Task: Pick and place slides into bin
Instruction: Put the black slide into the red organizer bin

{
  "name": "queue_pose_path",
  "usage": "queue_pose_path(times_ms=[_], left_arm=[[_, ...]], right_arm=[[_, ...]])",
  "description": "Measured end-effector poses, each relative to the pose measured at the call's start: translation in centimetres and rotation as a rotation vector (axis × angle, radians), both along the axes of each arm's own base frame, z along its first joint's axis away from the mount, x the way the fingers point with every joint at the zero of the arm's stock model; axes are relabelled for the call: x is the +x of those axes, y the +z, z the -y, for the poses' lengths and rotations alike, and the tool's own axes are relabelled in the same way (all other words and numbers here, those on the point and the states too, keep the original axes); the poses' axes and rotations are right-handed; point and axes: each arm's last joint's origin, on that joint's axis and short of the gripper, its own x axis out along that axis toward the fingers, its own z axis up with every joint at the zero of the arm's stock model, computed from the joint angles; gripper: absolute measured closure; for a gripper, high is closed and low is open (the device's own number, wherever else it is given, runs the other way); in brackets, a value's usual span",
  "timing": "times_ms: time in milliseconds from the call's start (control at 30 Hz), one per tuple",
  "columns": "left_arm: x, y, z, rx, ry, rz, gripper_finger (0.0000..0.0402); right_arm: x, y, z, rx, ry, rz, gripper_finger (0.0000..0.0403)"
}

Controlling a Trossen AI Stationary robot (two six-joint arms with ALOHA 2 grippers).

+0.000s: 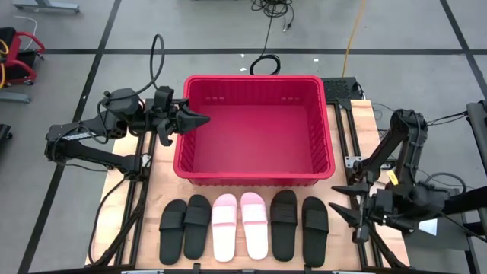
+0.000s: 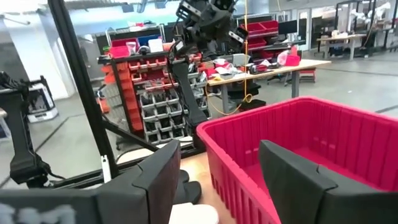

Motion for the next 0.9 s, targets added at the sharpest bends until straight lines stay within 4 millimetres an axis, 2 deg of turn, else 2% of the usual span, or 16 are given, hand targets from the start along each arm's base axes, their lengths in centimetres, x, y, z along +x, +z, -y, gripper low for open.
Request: queue_pose_path(times_ms=[500,700,900], left_arm=[[0.0,0.0,0.0,0.001,0.0,0.0,0.0376],[0.0,0.0,0.0,0.006,0.001,0.0,0.0376],[0.0,0.0,0.0,0.006,0.001,0.0,0.0376]], right_arm=[[0.8,6.8,-1.3,-0.225,-0.016,-0.078,0.0187],[2.6,7.5,-2.3,-0.262,-0.068,-0.098,0.0187],[3.9,6.5,-3.9,-0.305,-0.088,-0.118,0.0185]])
